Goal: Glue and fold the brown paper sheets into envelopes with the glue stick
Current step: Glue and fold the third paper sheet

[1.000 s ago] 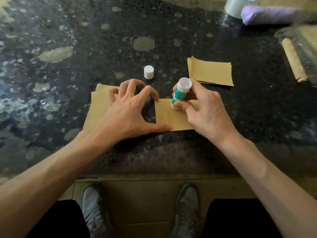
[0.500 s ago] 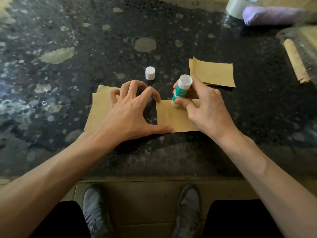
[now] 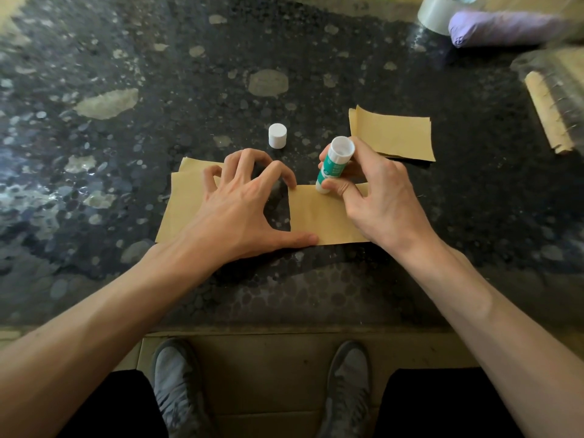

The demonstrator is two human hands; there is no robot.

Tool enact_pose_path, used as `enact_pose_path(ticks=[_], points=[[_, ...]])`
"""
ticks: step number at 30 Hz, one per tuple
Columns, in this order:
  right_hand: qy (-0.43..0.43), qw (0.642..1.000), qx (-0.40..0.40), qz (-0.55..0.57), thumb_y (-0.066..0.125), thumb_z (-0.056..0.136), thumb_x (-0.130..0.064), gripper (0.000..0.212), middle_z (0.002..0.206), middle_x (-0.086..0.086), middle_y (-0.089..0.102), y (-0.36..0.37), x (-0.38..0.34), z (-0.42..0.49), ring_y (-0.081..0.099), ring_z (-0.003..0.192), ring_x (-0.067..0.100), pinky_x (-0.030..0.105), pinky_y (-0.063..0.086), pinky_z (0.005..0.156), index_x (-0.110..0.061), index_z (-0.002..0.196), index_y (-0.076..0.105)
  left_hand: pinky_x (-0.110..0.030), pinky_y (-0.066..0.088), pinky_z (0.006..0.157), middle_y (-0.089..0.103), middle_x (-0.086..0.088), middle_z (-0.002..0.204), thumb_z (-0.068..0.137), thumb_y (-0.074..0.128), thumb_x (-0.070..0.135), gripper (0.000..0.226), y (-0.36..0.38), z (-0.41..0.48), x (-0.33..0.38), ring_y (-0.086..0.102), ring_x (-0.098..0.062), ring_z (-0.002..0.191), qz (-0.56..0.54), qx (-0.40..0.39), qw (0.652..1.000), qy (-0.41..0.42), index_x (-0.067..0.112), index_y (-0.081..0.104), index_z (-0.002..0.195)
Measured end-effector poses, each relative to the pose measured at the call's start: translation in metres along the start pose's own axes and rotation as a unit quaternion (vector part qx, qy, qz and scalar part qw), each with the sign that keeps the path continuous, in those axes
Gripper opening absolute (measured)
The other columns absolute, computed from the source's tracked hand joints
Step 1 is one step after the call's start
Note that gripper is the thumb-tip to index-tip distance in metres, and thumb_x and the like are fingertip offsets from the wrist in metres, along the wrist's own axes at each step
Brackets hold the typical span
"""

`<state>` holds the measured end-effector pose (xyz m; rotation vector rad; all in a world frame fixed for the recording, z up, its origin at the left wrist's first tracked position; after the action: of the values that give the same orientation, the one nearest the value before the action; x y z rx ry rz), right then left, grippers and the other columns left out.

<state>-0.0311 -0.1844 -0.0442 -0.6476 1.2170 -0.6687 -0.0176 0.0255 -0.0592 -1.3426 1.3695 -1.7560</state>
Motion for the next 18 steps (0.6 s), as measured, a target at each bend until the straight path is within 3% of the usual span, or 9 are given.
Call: enact_pose_path(ticks=[4, 14, 18], points=[[0.001, 1.0, -0.008, 0.023, 0.075, 0.096, -0.02, 0.033, 0.117, -0.014, 0.064, 0.0, 0.002, -0.001, 0.053, 0.116, -0.005, -0.002, 0.042, 0.09, -0.018, 0.126, 0.061, -0.045, 0.018, 0.112, 0.033, 0.011, 0.138, 0.054, 0.058, 0.099, 0.085, -0.002, 0.001, 0.0, 0.022, -0.017, 0.143, 0.0, -0.013, 1.0, -0.005, 0.049, 0.046, 0.123], [-0.002, 0.993, 0.042, 0.111, 0.074, 0.097, -0.02, 0.031, 0.117, -0.012, 0.068, -0.016, 0.004, -0.003, 0.067, 0.112, 0.003, 0.028, 0.057, 0.097, -0.018, 0.125, 0.063, -0.046, 0.019, 0.112, 0.032, 0.012, 0.139, 0.054, 0.058, 0.098, 0.086, -0.002, 0.001, 0.0, 0.021, -0.017, 0.143, 0.004, -0.016, 1.0, -0.005, 0.049, 0.046, 0.123], [0.016, 0.991, 0.014, 0.136, 0.077, 0.095, -0.027, 0.044, 0.12, -0.005, 0.069, -0.024, 0.005, -0.013, 0.069, 0.112, 0.009, 0.027, 0.058, 0.095, -0.018, 0.134, 0.059, -0.045, 0.018, 0.112, 0.032, 0.012, 0.137, 0.053, 0.058, 0.099, 0.086, -0.003, 0.001, 0.0, 0.021, -0.015, 0.142, 0.0, -0.016, 1.0, -0.005, 0.049, 0.047, 0.123]])
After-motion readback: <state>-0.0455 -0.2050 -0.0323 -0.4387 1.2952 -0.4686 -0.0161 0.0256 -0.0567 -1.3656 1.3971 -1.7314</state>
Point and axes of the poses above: each hand's wrist, its own z-axis towards the middle knuckle, its own y-axis out of the palm, x = y × z, the point moved 1 cm from there along z, towards the middle knuckle
